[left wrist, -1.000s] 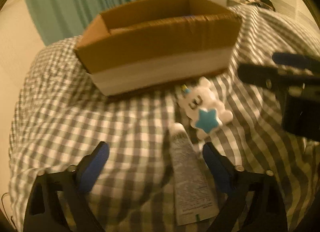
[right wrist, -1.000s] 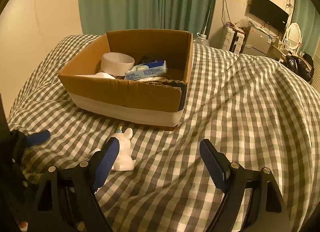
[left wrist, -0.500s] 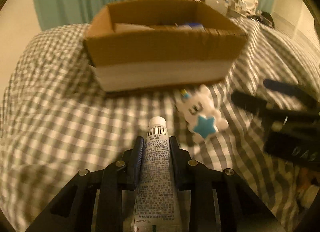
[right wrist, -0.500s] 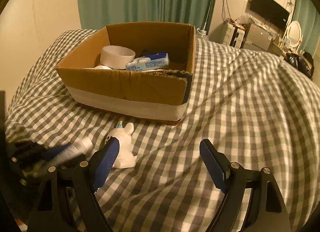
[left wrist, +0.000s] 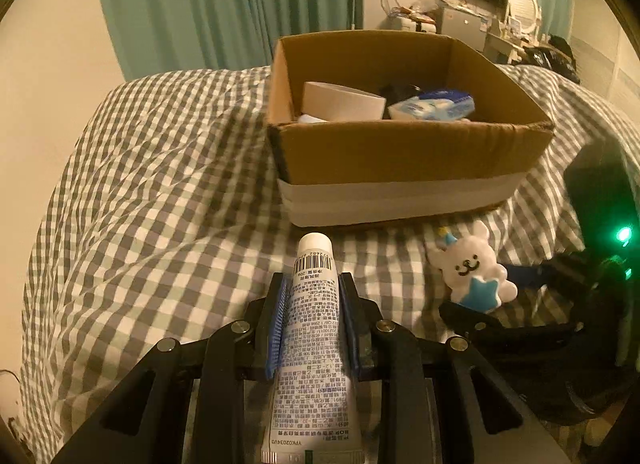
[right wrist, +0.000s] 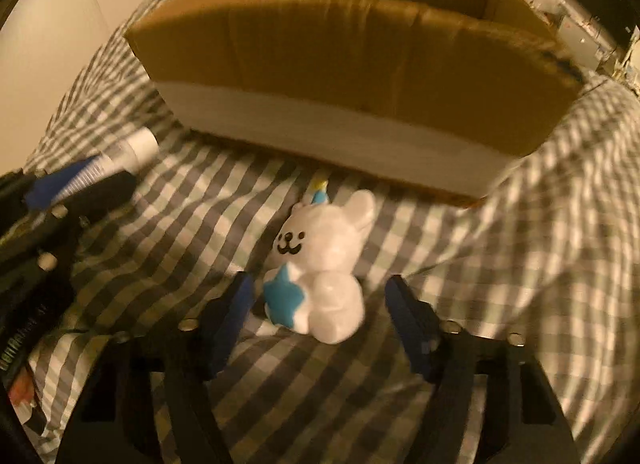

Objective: Organize objects
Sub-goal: 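Grasp the toothpaste tube with the left gripper while the right grasps the bear figurine, then lower toothpaste tube and bear figurine into the box and release both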

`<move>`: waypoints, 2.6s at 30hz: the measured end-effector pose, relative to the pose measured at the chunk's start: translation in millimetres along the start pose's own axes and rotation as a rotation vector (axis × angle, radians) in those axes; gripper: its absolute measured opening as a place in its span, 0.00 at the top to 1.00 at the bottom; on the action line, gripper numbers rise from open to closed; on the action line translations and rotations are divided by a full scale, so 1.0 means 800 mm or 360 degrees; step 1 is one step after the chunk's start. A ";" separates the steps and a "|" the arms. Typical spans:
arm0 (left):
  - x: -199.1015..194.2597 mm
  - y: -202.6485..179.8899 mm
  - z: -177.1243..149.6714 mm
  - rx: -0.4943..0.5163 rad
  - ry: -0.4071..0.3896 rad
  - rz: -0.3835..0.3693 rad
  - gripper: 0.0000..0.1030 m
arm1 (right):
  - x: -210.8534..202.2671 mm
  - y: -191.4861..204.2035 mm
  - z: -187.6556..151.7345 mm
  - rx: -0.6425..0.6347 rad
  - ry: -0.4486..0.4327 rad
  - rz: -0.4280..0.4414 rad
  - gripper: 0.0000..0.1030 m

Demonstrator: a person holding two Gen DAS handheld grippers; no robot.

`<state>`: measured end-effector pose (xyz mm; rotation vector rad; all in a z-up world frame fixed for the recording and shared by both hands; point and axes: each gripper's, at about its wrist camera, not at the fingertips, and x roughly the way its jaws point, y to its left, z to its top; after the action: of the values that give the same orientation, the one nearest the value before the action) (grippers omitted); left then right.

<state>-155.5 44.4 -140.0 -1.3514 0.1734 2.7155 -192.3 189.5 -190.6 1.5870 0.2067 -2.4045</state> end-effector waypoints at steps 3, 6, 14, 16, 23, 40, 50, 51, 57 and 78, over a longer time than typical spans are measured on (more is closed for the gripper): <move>0.000 0.000 -0.002 0.0001 0.0005 -0.0006 0.75 | 0.001 0.006 0.000 -0.0035 0.0005 -0.0031 0.51; -0.005 -0.002 -0.004 0.0014 -0.0001 -0.0008 0.75 | -0.008 0.012 -0.003 -0.0067 -0.0038 -0.0064 0.51; -0.022 -0.006 -0.001 0.0027 -0.0047 -0.0013 0.75 | -0.066 0.018 -0.011 -0.0093 -0.0242 -0.0118 0.51; -0.030 -0.006 0.001 0.0024 -0.0073 -0.0027 0.75 | -0.083 0.018 -0.011 -0.0098 -0.0279 -0.0142 0.51; -0.067 0.004 0.015 -0.0012 -0.0164 -0.0091 0.75 | -0.148 0.031 -0.009 -0.0150 -0.0403 -0.0209 0.51; -0.127 0.027 0.120 0.0020 -0.0384 -0.0229 0.75 | -0.248 0.026 0.059 -0.0179 -0.0668 -0.0227 0.51; -0.078 0.001 0.193 0.0122 -0.0397 -0.0218 0.75 | -0.229 -0.028 0.136 -0.0079 -0.0698 -0.0219 0.51; -0.067 -0.003 0.198 0.0139 -0.0385 -0.0213 0.75 | -0.220 -0.034 0.145 -0.0066 -0.0689 -0.0215 0.51; 0.002 -0.015 0.217 0.0131 -0.0282 -0.0232 0.75 | -0.162 -0.058 0.175 -0.0034 -0.0608 -0.0202 0.51; 0.093 -0.015 0.207 0.0105 -0.0126 -0.0311 0.62 | -0.080 -0.099 0.185 0.0081 -0.0520 -0.0189 0.51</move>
<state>-328.9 84.0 -100.7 -1.1747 0.1163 2.5721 -321.8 236.4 -75.2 1.2057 0.1816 -2.7354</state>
